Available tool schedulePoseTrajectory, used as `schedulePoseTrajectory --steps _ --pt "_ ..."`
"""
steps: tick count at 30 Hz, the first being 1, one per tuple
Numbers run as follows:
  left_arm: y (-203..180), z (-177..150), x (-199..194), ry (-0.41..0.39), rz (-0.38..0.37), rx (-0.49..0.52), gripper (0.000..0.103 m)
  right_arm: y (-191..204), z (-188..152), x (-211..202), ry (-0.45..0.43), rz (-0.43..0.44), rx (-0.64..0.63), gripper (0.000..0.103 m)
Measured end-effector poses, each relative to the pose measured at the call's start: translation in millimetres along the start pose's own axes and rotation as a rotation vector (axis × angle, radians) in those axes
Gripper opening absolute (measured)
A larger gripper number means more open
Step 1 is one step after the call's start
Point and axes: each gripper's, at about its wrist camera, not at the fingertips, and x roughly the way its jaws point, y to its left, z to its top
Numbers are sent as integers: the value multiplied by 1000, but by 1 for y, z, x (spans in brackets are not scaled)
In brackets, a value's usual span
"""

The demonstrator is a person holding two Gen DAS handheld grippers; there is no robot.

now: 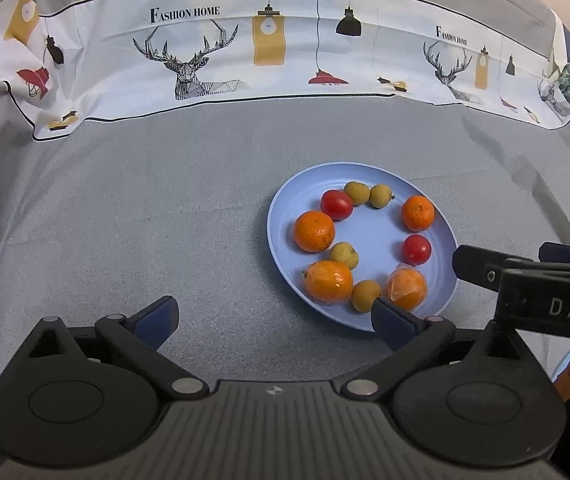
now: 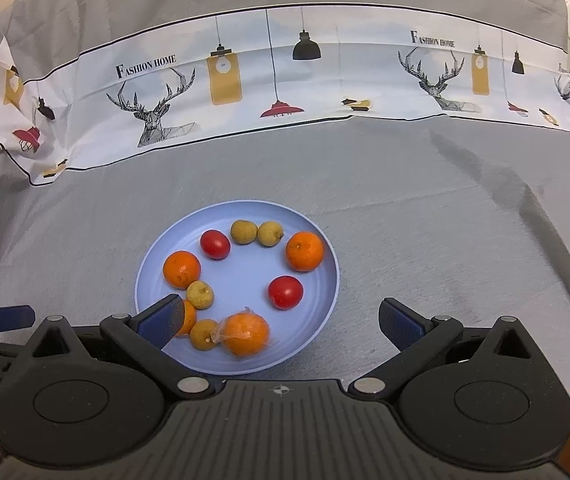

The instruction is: Organize fruits

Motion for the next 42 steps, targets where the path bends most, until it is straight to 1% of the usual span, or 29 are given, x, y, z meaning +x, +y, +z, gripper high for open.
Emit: schedulePoseTrajectory --steps 18,42 --pt "-6 -1 2 11 -2 18 102 3 -1 3 12 6 -19 102" --pt "-13 -2 1 0 -14 47 102 7 -2 5 16 12 -29 102"
